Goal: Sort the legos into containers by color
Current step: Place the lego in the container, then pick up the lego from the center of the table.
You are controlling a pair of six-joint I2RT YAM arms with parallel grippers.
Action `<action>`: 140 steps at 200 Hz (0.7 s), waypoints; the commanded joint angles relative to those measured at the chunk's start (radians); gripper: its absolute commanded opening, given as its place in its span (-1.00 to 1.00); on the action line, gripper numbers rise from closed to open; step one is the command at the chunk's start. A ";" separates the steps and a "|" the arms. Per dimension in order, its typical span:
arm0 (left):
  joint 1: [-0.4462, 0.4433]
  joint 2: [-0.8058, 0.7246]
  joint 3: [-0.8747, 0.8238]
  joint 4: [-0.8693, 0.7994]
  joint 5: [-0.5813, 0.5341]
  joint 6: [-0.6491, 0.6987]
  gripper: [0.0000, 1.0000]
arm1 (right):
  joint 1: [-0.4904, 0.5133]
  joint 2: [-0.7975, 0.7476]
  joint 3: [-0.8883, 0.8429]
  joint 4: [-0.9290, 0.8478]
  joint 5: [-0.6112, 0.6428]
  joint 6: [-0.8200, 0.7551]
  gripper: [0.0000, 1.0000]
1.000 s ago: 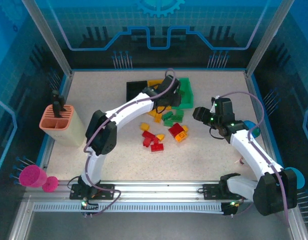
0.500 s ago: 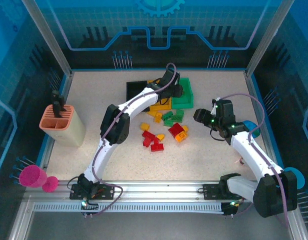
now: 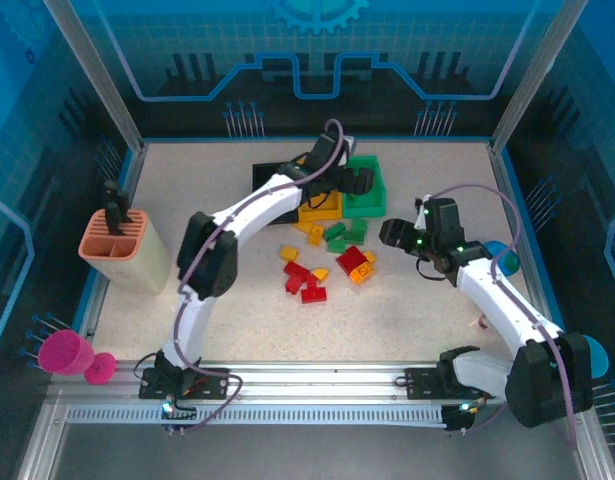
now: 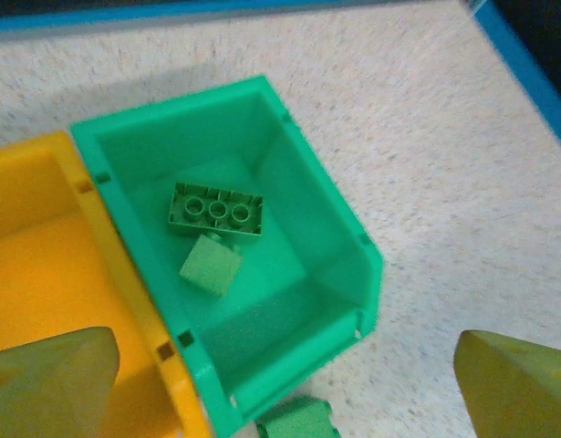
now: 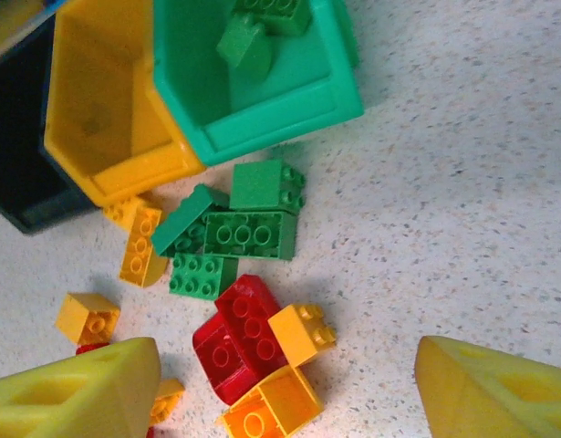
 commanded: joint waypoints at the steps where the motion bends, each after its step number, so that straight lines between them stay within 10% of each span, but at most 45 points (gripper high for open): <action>1: -0.001 -0.212 -0.126 0.094 0.013 0.033 0.84 | 0.082 0.038 0.089 -0.040 0.028 -0.101 0.56; 55: -0.002 -0.570 -0.579 0.173 -0.037 0.011 0.66 | 0.207 0.222 0.289 -0.161 0.067 -0.118 0.33; 140: 0.002 -0.798 -0.918 0.200 -0.132 -0.044 0.57 | 0.372 0.515 0.499 -0.229 0.261 0.389 0.13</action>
